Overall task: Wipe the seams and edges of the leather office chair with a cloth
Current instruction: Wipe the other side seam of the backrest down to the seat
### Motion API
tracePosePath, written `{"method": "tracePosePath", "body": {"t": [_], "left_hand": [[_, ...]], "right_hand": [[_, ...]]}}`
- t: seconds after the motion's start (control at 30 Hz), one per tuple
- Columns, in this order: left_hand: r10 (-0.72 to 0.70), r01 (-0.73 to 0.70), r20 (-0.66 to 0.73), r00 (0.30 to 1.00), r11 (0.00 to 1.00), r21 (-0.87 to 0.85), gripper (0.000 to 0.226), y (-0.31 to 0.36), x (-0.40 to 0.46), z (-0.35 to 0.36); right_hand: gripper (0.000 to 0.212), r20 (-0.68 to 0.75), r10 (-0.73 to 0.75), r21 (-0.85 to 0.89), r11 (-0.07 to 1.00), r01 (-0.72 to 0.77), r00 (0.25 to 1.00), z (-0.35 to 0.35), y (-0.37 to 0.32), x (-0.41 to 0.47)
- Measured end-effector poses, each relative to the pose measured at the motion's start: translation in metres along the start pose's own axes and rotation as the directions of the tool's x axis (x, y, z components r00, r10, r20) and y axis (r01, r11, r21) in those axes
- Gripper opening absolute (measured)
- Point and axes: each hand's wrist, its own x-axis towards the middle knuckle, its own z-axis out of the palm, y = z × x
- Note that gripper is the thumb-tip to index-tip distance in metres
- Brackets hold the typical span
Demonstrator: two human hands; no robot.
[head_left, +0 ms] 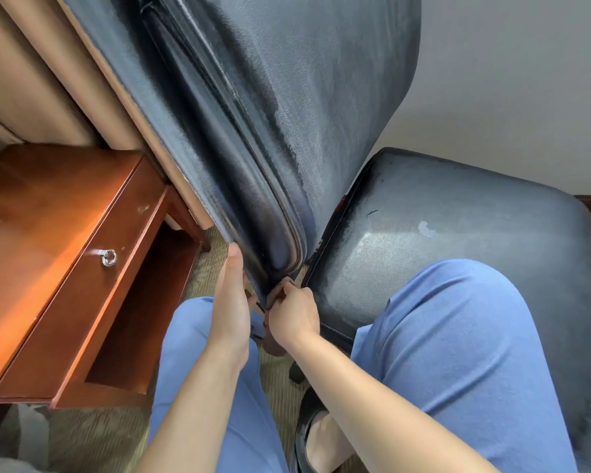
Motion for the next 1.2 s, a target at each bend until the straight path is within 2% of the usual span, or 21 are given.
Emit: {"method": "tracePosePath", "body": {"t": [0.1, 0.3, 0.4, 0.5, 0.6, 0.7, 0.83, 1.0, 1.2], "left_hand": [[-0.004, 0.004, -0.013, 1.0, 1.0, -0.016, 0.075, 0.002, 0.0, 0.0], [0.0, 0.001, 0.01, 1.0, 1.0, -0.004, 0.06, 0.002, 0.001, -0.002], [-0.008, 0.007, 0.015, 1.0, 1.0, 0.009, 0.063, 0.001, 0.002, -0.002], [0.001, -0.001, 0.016, 1.0, 1.0, 0.012, 0.056, 0.002, 0.001, -0.001], [0.004, -0.004, 0.008, 1.0, 1.0, 0.002, 0.051, 0.002, 0.0, 0.001], [0.011, -0.011, 0.009, 1.0, 1.0, 0.007, 0.049, 0.002, 0.0, 0.002], [0.012, -0.012, -0.007, 1.0, 1.0, 0.011, 0.048, 0.0, 0.002, 0.002], [0.0, 0.0, 0.004, 1.0, 1.0, 0.009, 0.041, 0.001, 0.001, 0.002], [-0.013, 0.012, 0.034, 0.999, 0.999, 0.036, 0.066, 0.004, 0.004, -0.003]], "right_hand": [[0.038, 0.09, 0.063, -0.037, 0.998, -0.06, 0.994, 0.005, 0.006, 0.008], [0.037, 0.081, 0.021, 0.022, 0.999, -0.023, 0.997, 0.014, 0.012, 0.0], [0.035, 0.024, -0.024, 0.045, 0.999, 0.023, 0.999, 0.009, 0.016, -0.009], [0.026, -0.087, -0.154, 0.037, 0.987, 0.158, 0.984, 0.007, 0.014, -0.017], [0.024, -0.114, -0.219, 0.017, 0.975, 0.222, 0.969, 0.01, 0.011, -0.021], [0.025, -0.085, -0.201, -0.066, 0.978, 0.196, 0.976, 0.011, 0.01, -0.016], [0.019, -0.049, -0.148, -0.073, 0.987, 0.144, 0.988, 0.012, 0.008, -0.007], [0.025, 0.07, -0.051, -0.06, 0.997, 0.056, 0.996, 0.013, 0.012, 0.004], [0.028, 0.1, -0.053, -0.034, 0.998, 0.057, 0.994, 0.014, 0.016, 0.003]]}}
